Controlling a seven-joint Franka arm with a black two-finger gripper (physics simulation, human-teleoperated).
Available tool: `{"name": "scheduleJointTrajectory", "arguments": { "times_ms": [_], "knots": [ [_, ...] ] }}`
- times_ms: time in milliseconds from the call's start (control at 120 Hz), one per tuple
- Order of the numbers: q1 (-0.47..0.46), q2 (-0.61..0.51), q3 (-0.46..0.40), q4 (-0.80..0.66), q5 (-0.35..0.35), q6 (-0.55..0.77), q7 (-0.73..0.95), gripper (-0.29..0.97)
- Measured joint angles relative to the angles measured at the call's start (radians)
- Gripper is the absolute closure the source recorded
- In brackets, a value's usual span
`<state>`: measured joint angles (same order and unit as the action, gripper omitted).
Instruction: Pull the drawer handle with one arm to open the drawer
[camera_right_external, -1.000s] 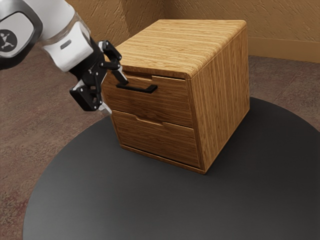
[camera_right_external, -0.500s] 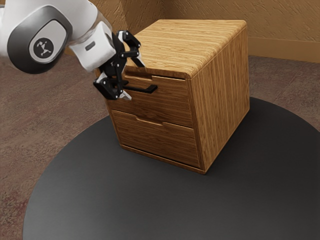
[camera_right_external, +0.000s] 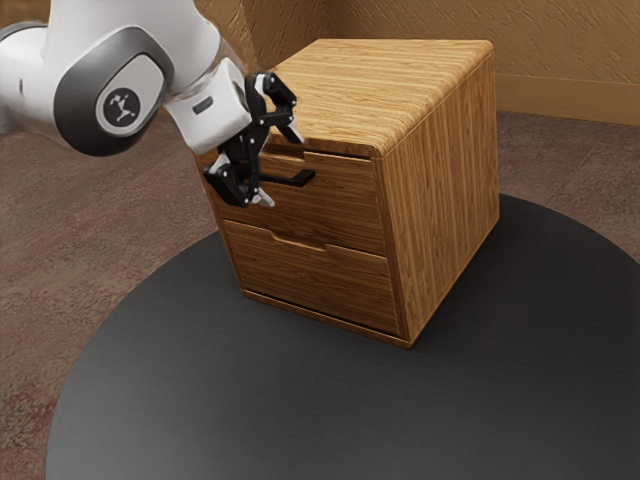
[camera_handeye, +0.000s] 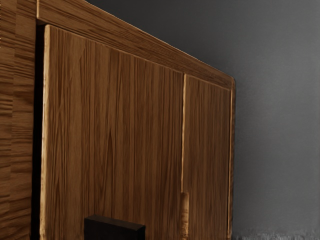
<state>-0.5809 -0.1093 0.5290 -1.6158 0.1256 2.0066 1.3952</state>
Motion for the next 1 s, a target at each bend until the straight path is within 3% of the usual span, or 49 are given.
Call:
{"name": "scheduleJointTrajectory", "arguments": {
  "times_ms": [233, 542, 1000],
  "knots": [
    [0.022, -0.006, 0.027, -0.009, 0.003, -0.017, 0.008, 0.0],
    [-0.035, -0.052, 0.025, -0.022, 0.012, -0.068, 0.017, 0.0],
    [-0.035, -0.01, 0.027, -0.014, 0.007, -0.009, 0.017, 0.0]
  ]
}}
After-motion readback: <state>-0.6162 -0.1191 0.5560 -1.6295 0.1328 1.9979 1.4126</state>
